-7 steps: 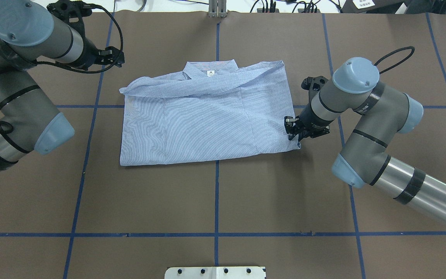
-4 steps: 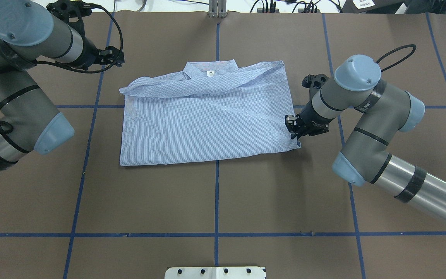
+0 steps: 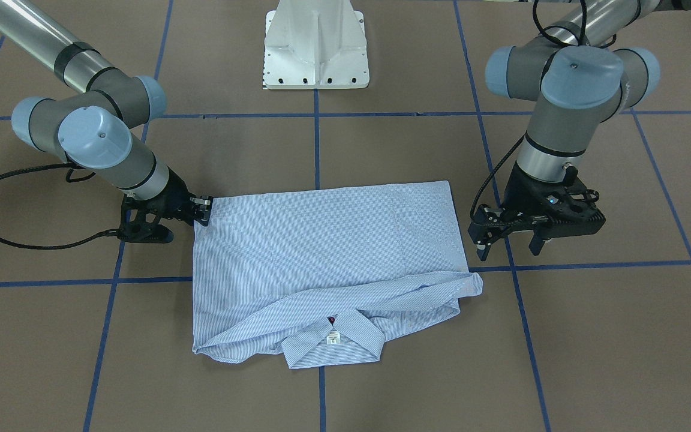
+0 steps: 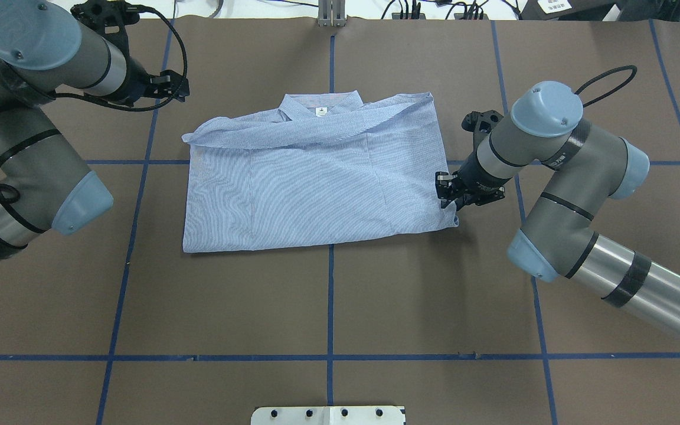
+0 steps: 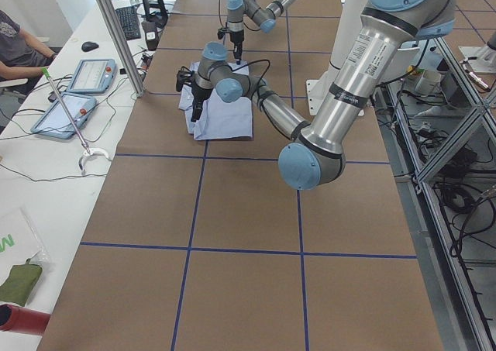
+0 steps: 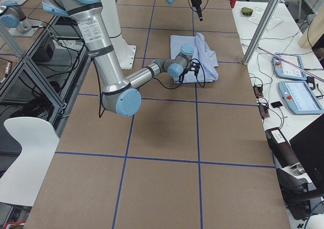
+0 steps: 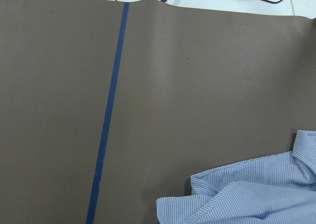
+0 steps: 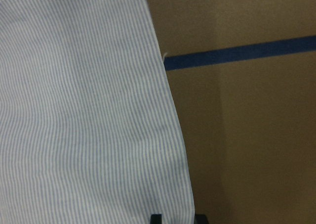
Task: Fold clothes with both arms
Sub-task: 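Grasp the shirt's side edge with the right gripper and drag it toward the robot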
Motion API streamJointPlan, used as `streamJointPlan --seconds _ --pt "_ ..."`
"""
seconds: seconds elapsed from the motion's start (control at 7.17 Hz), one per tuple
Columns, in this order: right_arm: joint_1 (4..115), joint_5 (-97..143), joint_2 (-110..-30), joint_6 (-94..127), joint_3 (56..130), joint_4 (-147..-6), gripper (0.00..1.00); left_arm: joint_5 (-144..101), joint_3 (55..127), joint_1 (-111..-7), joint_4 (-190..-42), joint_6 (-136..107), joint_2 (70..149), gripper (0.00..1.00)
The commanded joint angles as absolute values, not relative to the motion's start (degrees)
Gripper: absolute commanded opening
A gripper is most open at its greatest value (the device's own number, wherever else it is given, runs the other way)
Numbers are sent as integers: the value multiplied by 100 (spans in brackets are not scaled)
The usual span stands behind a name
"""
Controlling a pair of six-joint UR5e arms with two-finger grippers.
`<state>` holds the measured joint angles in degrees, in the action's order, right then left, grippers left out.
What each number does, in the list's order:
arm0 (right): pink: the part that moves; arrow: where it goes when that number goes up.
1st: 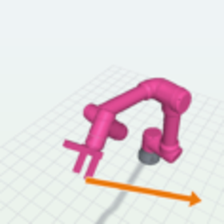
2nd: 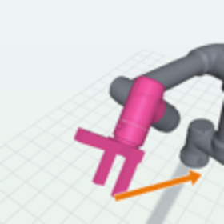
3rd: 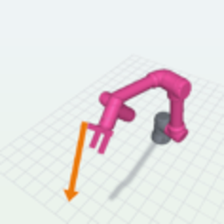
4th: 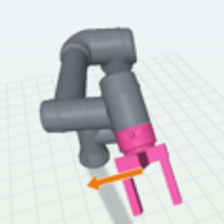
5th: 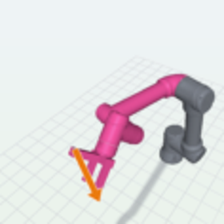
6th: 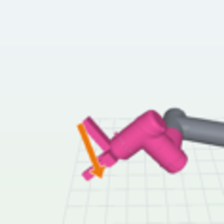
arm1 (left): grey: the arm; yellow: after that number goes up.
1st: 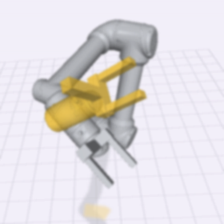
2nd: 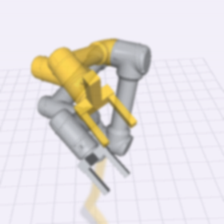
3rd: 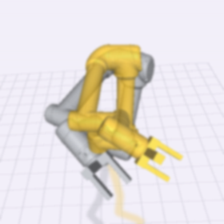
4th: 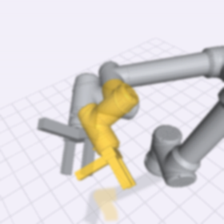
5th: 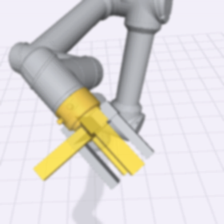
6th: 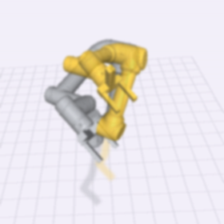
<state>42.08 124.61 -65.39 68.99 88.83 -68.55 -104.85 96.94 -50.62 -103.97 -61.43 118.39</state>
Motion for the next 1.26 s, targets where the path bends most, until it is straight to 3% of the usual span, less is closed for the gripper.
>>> streamJointPlan --seconds 0.0,0.28,0.7,1.12 --pt "4210 12445 -6539 6917 8851 -6864 32 -10485 9694 -5054 -10397 -6144 11839 100" --pt "4210 12445 -6548 6917 8851 -6873 0 -10485 9694 -5062 -10397 -6144 11839 100" --pt "4271 12594 -6591 6917 9164 -6855 0 -10477 9694 -5071 -10397 -6144 11839 100" --pt "4054 13034 -7589 7066 10559 -6856 0 -10477 9931 -5115 -10380 -6152 11717 100"
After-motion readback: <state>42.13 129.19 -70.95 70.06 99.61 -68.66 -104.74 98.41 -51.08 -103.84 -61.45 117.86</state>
